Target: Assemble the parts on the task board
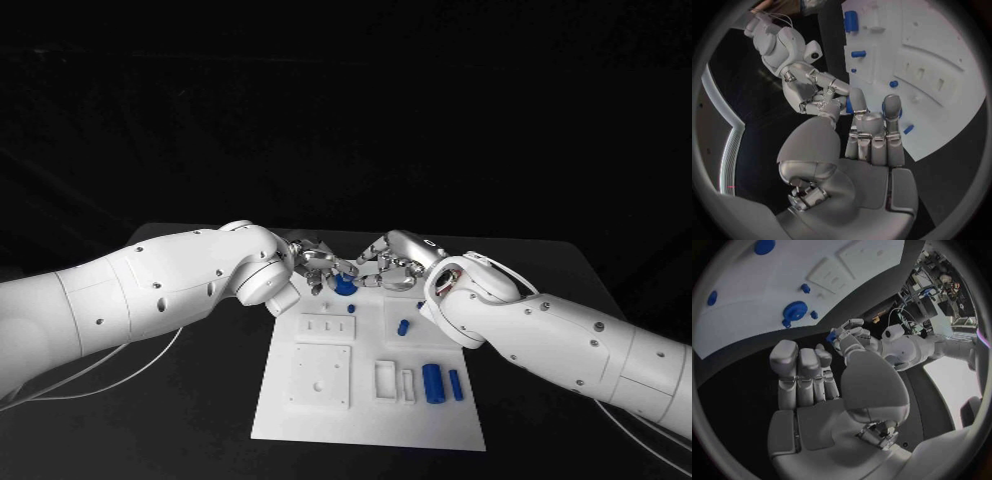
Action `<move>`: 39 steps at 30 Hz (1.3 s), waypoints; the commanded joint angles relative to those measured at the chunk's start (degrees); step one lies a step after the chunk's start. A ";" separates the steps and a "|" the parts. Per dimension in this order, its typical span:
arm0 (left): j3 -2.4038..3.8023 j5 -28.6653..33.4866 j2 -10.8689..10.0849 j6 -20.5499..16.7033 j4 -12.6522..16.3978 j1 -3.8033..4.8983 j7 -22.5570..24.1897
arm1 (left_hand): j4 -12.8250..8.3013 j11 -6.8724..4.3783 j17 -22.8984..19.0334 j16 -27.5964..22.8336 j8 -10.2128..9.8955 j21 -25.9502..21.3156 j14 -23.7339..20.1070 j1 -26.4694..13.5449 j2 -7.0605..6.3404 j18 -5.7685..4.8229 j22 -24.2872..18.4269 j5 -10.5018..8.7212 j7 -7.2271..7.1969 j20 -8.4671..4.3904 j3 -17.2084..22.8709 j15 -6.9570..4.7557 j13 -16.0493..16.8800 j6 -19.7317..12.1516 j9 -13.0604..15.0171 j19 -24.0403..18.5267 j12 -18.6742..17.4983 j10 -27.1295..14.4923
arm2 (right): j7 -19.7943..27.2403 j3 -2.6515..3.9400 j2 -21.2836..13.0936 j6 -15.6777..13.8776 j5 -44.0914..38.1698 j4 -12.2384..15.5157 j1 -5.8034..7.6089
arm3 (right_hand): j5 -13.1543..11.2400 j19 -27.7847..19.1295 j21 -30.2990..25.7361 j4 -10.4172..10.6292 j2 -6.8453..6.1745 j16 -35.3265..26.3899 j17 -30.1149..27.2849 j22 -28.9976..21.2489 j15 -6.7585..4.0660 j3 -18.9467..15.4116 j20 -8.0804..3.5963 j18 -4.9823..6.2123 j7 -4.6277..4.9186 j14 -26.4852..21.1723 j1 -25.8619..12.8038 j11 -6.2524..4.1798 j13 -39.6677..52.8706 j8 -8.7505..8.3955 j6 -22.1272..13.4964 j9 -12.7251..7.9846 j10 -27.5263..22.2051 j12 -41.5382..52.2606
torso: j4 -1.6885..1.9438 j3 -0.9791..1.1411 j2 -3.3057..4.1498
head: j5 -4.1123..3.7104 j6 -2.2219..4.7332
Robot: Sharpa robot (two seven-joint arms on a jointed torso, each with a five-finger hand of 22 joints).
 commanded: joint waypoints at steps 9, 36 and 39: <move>-1.77 -5.19 -0.34 -3.34 0.69 -0.30 -4.10 | -3.80 -0.54 3.13 2.30 -0.32 -0.76 1.24 -0.29 0.22 -0.59 1.98 1.08 -3.02 -0.12 3.47 -0.13 0.33 3.66 20.69 1.30 2.28 2.71 | 12.58 1.24 -7.71 -3.85 12.39 4.58 -1.08 | 11.76 1.37 -0.80 -0.80 2.99 -0.90 -0.50 6.15 0.25 -8.59 0.24 0.34 -0.26 -0.21 1.01 -0.21 -0.88 -0.28 -0.01 -0.08 -0.72 -0.41 | -0.40 -0.02 0.04 | 0.62 -0.36; -3.10 -21.09 0.23 -2.58 1.67 -4.61 -8.57 | -4.22 -0.66 7.63 4.96 -0.28 -6.57 2.67 -0.93 0.21 -0.62 11.25 2.58 -3.38 -0.05 3.72 -0.14 -2.83 5.20 22.10 4.30 6.02 2.75 | 14.44 6.42 -8.68 -6.87 21.25 1.53 -1.22 | 13.22 1.28 -2.27 -0.36 3.81 -2.03 -1.26 5.89 0.22 -8.79 0.22 0.40 -0.26 -0.37 0.39 -0.24 -1.85 -0.29 -0.07 -0.08 -1.23 -1.37 | -0.46 -0.06 0.02 | 1.86 -2.77; -3.10 -22.16 0.25 -2.31 1.74 -4.87 -8.74 | -4.28 -0.65 7.74 4.96 -0.29 -6.84 2.69 -0.90 0.15 -0.61 11.64 2.61 -3.41 -0.06 3.71 -0.13 -3.04 5.31 22.13 4.44 6.26 2.77 | 14.35 6.48 -8.53 -6.76 21.30 1.31 -1.18 | 13.22 1.28 -2.27 -0.36 3.81 -2.03 -1.26 5.89 0.22 -8.79 0.22 0.40 -0.26 -0.37 0.39 -0.24 -1.85 -0.29 -0.07 -0.08 -1.23 -1.37 | -0.49 -0.04 0.03 | 1.91 -2.98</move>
